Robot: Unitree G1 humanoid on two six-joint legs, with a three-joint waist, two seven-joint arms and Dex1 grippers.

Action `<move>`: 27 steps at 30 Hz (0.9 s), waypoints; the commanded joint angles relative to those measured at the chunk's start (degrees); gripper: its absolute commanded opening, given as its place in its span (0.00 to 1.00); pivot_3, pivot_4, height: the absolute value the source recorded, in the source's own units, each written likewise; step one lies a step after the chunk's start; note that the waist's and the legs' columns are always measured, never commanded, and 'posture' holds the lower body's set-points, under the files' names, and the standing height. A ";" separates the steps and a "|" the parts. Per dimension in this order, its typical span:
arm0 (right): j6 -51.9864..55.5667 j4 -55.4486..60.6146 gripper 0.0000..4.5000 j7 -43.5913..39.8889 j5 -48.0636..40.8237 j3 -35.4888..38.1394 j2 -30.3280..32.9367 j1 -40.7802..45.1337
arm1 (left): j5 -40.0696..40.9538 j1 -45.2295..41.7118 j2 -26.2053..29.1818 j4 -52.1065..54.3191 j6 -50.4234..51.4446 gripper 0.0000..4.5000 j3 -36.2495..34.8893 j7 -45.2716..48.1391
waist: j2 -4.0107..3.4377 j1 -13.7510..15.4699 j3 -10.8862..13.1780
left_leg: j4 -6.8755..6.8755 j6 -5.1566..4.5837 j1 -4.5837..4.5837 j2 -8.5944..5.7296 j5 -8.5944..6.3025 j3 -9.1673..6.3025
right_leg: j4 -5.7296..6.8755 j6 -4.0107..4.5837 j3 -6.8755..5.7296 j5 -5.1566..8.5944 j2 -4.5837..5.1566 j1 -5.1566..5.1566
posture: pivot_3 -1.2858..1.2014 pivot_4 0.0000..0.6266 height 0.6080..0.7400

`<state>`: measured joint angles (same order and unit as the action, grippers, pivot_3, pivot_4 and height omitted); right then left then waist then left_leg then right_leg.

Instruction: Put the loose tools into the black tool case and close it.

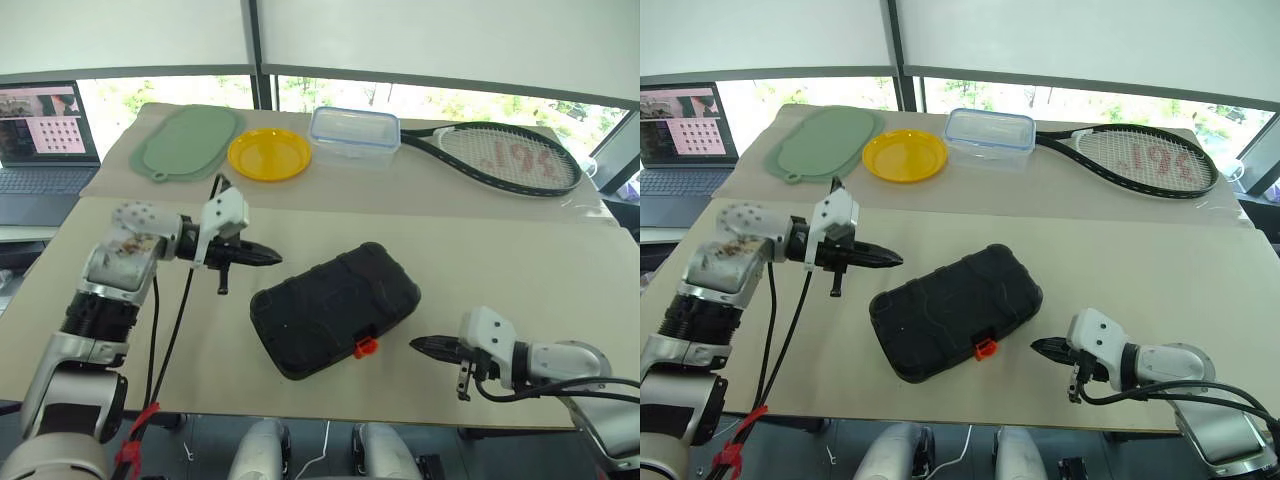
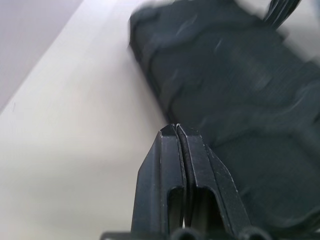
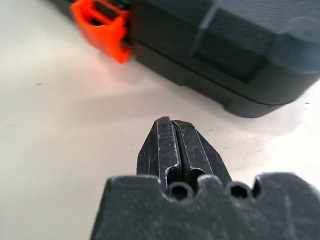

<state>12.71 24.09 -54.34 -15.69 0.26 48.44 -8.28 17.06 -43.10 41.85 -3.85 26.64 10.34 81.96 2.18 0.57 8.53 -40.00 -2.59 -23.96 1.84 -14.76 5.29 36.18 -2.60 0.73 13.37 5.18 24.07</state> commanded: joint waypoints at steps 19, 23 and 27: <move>4.16 -1.20 0.00 3.66 3.66 -1.72 -5.53 7.41 | -6.68 -0.16 -6.34 2.82 -7.88 0.02 11.15 0.11 | -0.01 0.20 0.01 | -0.06 0.03 -0.07 -0.01 0.03 -0.04 | 0.03 0.02 0.02 -0.01 -0.05 0.04 | 0.52 0.24 0.99; 6.80 2.48 0.00 3.99 4.21 -5.21 -6.32 4.33 | -11.03 1.02 -5.22 0.26 -13.35 0.02 14.26 1.21 | -0.01 0.13 0.00 | -0.06 0.03 -0.04 0.00 0.03 -0.06 | 0.03 0.03 0.01 -0.01 -0.07 0.01 | 0.52 0.24 0.99; 8.90 2.38 0.00 5.90 5.16 -7.99 -8.43 5.67 | -11.32 1.01 -5.30 -1.13 -14.86 0.02 13.95 1.49 | -0.04 -0.04 -0.02 | -0.06 0.03 0.14 0.00 0.03 -0.04 | 0.05 0.05 0.05 -0.01 -0.06 -0.11 | 0.52 0.24 0.99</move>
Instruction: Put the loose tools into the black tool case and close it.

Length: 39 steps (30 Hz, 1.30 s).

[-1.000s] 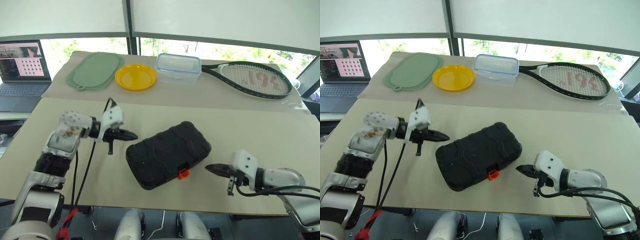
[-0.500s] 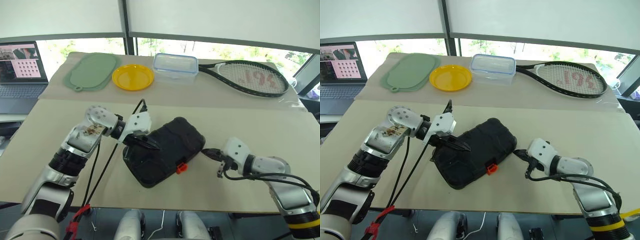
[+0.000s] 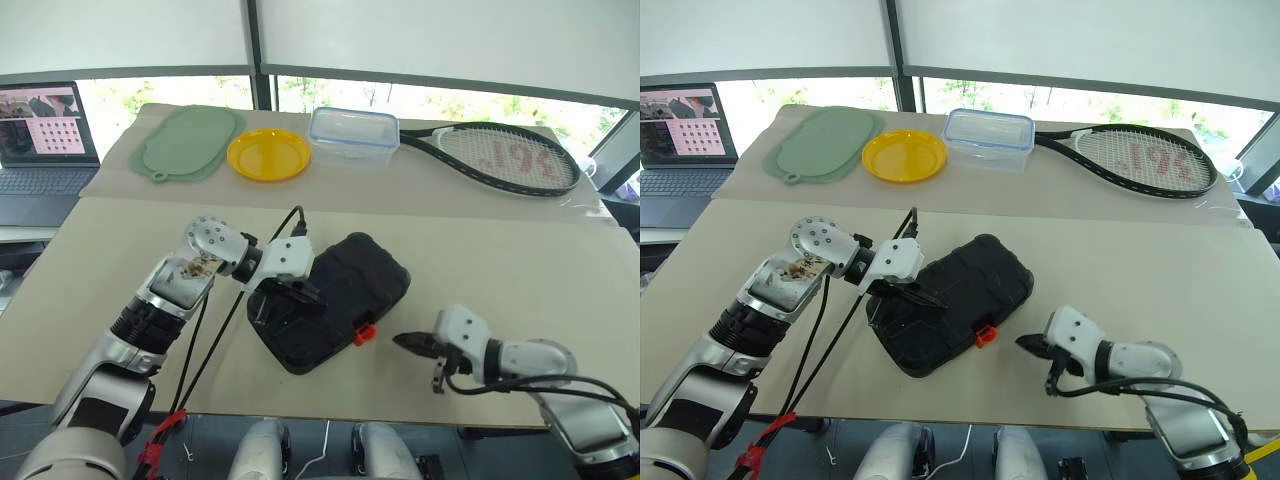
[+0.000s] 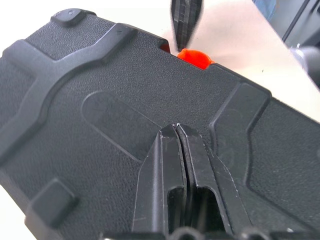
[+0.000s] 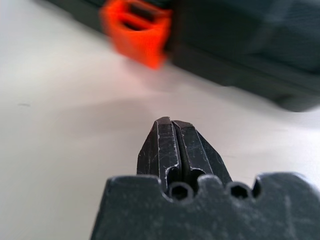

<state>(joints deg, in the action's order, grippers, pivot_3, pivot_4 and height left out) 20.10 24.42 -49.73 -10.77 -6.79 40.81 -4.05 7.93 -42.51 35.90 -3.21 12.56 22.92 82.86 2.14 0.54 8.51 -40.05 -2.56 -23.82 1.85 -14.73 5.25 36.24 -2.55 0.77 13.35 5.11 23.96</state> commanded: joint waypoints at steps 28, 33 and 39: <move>3.77 8.27 0.00 6.51 -6.82 2.34 -10.09 3.64 | -3.19 -2.29 -1.76 -6.46 -3.01 0.02 1.01 0.52 | 0.00 -0.36 -0.06 | -0.01 0.05 0.02 0.02 0.03 0.00 | 0.21 0.05 0.04 0.00 -0.04 0.09 | 0.52 0.24 0.99; 1.83 6.52 0.00 6.25 -5.26 1.29 -9.35 2.24 | -3.45 -2.80 -2.17 -7.81 -3.78 0.02 0.89 0.53 | 0.00 -0.15 -0.06 | -0.03 0.05 0.04 0.00 0.03 -0.02 | 0.29 0.07 0.03 0.03 -0.03 0.07 | 0.52 0.24 0.99; 5.29 8.46 0.00 1.07 -11.46 8.73 -2.65 -0.15 | -1.85 -1.86 0.41 -8.57 -1.54 0.07 -2.10 0.28 | 0.00 0.03 -0.06 | -0.06 0.04 0.04 -0.01 0.03 -0.01 | 0.31 0.07 0.03 0.03 0.00 0.07 | 0.52 0.24 0.99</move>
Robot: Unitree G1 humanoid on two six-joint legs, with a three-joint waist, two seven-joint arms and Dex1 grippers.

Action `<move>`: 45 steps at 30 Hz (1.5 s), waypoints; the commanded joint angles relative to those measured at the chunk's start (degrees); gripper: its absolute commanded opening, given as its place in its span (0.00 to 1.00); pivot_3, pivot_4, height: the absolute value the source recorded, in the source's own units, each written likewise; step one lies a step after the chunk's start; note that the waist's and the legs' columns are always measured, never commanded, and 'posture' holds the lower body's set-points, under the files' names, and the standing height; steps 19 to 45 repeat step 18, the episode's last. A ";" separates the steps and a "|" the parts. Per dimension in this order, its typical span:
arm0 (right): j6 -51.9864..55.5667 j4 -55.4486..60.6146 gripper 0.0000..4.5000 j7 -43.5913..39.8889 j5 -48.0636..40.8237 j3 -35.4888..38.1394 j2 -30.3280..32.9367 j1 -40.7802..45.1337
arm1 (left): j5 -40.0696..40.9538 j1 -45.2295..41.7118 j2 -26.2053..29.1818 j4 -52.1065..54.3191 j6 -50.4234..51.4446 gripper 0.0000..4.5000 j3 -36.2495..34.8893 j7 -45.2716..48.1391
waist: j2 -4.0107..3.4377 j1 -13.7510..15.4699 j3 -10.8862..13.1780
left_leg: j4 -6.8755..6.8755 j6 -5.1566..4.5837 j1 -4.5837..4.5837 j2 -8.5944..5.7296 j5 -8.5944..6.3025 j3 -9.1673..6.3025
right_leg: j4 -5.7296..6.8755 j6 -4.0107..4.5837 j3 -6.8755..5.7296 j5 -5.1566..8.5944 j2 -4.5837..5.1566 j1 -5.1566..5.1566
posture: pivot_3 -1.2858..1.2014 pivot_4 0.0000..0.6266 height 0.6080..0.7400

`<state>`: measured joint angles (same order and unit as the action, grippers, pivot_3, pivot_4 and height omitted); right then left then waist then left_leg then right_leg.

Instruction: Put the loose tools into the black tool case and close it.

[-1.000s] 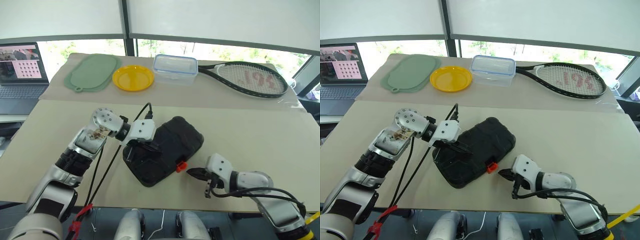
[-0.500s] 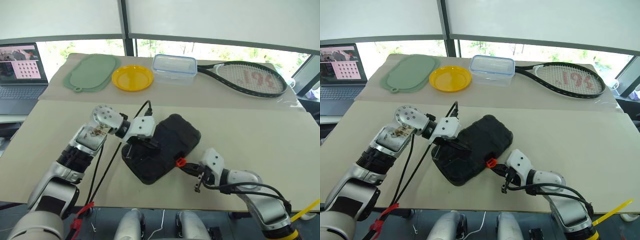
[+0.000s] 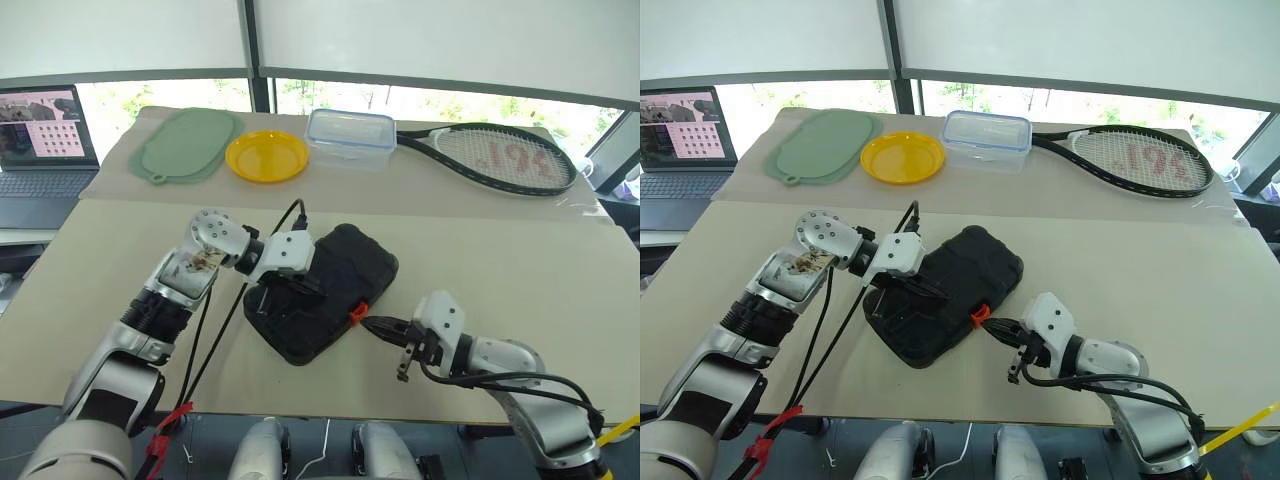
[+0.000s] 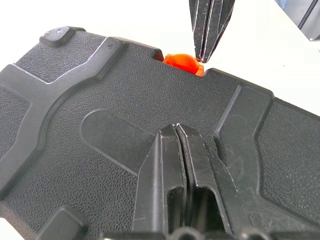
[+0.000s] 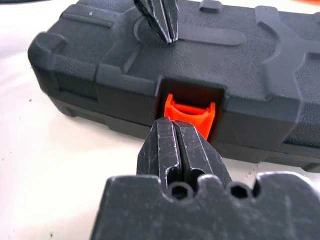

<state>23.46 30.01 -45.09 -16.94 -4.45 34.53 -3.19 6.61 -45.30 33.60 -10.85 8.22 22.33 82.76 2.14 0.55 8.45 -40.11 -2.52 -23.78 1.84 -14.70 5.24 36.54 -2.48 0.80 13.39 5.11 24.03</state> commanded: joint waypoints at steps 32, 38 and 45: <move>14.91 -14.74 0.99 -35.97 -30.06 30.58 33.45 6.48 | 26.61 34.66 31.95 25.00 37.79 1.00 -44.79 0.59 | -0.01 -0.48 0.21 | 0.24 0.02 0.23 0.19 -0.01 0.00 | 0.10 0.07 -0.08 0.22 0.21 0.00 | 0.52 0.24 0.99; 14.91 -14.74 0.99 -35.97 -30.06 30.58 33.45 6.48 | 26.61 34.66 31.95 25.00 37.79 1.00 -44.79 0.59 | -0.01 -0.48 0.21 | 0.24 0.02 0.23 0.19 -0.01 0.00 | 0.10 0.07 -0.08 0.22 0.21 0.00 | 0.52 0.24 0.99; 14.91 -14.74 0.99 -35.97 -30.06 30.58 33.45 6.48 | 26.61 34.66 31.95 25.00 37.79 1.00 -44.79 0.59 | -0.01 -0.48 0.21 | 0.24 0.02 0.23 0.19 -0.01 0.00 | 0.10 0.07 -0.08 0.22 0.21 0.00 | 0.52 0.24 0.99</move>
